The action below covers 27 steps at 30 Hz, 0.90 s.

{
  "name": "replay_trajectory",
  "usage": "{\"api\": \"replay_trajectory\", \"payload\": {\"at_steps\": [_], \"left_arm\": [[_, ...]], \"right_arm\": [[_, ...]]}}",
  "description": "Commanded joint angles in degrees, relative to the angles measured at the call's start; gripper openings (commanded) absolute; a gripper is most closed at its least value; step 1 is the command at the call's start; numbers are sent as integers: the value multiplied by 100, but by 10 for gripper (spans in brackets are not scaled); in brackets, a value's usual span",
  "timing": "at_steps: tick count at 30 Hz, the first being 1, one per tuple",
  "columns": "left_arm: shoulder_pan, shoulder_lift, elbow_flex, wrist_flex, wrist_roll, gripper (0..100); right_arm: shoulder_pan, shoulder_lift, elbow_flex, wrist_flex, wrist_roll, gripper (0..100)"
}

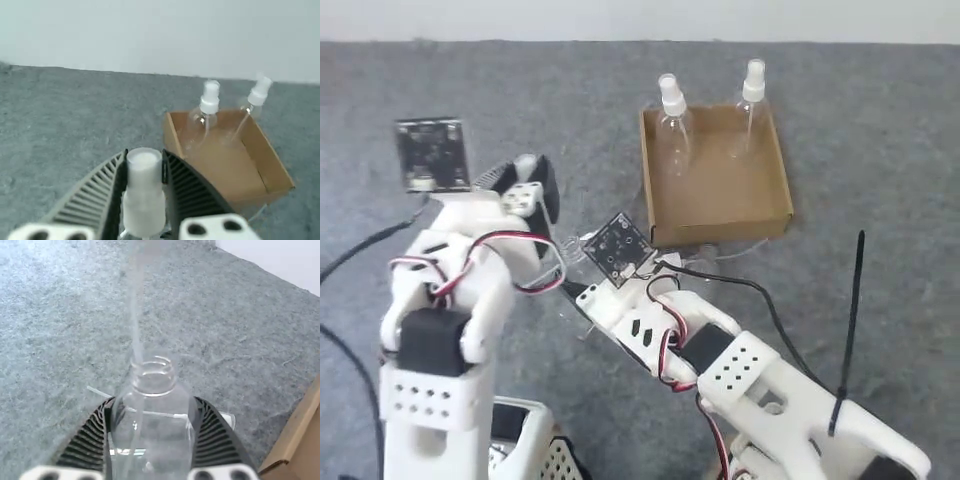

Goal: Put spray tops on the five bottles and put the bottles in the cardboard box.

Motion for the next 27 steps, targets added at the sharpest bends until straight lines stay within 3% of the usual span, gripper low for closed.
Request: {"api": "replay_trajectory", "payload": {"at_steps": [1, 4, 10, 19, 27], "left_arm": [[387, -123, 84, -176, -325, 13], [360, -123, 127, -141, -334, 19], [369, -158, 84, -132, -334, 156], [325, -114, -813, 193, -501, 141], [-229, -105, -110, 88, -747, 50]], "right_arm": [[4, -295, 9, -180, -97, 6], [4, -453, 97, -92, -97, 6], [22, -1147, 141, 620, -88, 6], [31, -1508, 149, 1358, -88, 6], [374, -1560, 149, 1446, -114, 6]]}}
